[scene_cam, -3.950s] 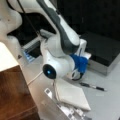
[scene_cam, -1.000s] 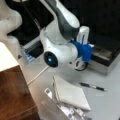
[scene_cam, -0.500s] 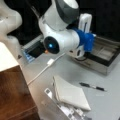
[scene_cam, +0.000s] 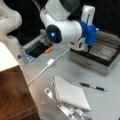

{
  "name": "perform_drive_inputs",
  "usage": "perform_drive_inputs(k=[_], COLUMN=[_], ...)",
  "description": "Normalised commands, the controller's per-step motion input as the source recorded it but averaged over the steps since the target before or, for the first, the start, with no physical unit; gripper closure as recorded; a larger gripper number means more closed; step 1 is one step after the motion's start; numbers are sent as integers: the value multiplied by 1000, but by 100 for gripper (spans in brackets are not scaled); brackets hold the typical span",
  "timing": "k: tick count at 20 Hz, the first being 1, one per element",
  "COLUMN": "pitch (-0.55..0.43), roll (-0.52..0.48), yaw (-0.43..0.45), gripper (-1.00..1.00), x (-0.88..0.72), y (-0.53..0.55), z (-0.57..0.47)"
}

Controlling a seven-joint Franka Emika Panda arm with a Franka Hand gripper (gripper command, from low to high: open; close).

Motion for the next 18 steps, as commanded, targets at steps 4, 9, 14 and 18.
perform_drive_inputs(k=[4,9,14,18], pitch=[31,-30,-164,-177], roll=[-79,-88,-184,-241], yaw=[-154,-85,82,149], gripper=[100,100,100,100], x=[65,44,23,29], y=[299,279,197,202], z=[316,281,236,230])
